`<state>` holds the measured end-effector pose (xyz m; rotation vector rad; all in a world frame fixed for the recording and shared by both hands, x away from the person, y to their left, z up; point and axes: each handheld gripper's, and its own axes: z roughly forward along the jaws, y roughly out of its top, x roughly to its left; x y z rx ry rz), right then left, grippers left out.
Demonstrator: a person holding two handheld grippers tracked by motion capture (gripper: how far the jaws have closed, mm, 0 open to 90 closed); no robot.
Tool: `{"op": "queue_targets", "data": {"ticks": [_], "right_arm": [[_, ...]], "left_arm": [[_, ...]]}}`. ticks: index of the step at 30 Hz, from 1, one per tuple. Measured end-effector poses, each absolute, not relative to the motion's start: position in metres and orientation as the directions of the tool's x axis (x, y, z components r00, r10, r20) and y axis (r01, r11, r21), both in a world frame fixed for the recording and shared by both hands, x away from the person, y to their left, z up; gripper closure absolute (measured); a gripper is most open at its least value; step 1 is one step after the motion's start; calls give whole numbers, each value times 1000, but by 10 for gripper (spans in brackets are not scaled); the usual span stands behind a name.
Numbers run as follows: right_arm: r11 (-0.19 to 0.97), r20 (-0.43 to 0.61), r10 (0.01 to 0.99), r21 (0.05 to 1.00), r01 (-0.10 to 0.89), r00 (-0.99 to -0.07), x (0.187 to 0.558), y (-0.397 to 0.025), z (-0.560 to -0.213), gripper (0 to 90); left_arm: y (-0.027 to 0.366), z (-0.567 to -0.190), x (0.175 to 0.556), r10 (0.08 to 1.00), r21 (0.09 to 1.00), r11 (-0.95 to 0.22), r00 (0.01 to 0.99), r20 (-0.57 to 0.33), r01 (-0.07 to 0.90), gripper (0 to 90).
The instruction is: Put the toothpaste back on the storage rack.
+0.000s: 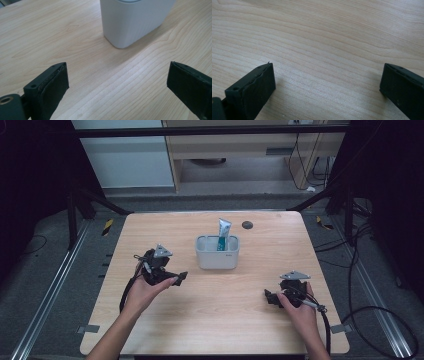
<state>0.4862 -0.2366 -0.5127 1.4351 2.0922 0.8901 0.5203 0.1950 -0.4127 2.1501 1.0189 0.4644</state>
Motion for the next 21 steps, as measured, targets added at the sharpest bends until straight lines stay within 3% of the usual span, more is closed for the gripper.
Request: {"op": "queue_targets", "data": {"ticks": [21], "right_arm": [[251, -5, 934, 723, 644, -358, 486, -237, -513, 3]], "left_arm": [[233, -442, 523, 828, 684, -415, 561, 9, 600, 34]]}}
